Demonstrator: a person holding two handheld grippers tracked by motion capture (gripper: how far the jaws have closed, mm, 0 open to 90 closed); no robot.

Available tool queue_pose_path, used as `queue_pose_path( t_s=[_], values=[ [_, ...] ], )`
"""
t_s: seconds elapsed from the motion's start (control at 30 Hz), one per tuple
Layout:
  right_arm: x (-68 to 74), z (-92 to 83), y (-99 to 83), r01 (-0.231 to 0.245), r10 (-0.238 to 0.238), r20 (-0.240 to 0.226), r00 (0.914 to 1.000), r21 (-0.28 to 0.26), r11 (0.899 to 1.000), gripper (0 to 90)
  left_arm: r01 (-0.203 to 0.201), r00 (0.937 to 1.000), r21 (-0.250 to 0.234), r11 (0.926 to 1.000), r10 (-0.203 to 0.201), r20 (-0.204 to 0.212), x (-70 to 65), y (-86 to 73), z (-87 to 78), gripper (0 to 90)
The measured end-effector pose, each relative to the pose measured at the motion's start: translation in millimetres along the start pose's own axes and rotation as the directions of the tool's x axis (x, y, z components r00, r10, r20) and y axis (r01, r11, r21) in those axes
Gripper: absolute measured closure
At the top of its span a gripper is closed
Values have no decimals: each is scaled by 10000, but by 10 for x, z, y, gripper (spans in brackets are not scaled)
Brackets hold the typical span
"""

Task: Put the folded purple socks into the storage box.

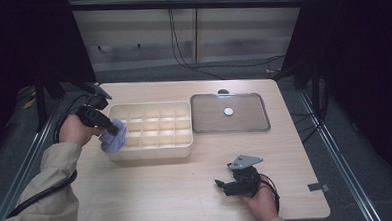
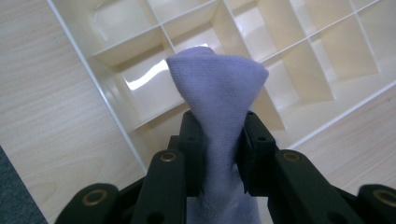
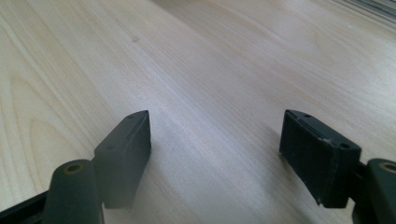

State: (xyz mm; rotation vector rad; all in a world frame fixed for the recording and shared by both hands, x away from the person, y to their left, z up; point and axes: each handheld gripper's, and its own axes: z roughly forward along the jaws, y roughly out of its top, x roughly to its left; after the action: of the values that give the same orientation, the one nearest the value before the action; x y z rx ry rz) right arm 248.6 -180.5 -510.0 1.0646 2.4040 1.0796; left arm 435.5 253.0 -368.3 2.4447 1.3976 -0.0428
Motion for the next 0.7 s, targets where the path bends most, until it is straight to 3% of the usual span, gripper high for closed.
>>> queue_pose_path(
  t_s=[0.17, 0.7],
  values=[
    [0, 0, 0, 3, -3, 0, 10000, -1, 10000, 246, -44, 9993, 154, 9999, 50, -380, 38, -15, 84, 736],
    [0, 0, 0, 5, -5, 1, 10000, -1, 10000, 246, -95, 9979, 666, 9977, 137, -632, 75, -37, 302, 740]
  ],
)
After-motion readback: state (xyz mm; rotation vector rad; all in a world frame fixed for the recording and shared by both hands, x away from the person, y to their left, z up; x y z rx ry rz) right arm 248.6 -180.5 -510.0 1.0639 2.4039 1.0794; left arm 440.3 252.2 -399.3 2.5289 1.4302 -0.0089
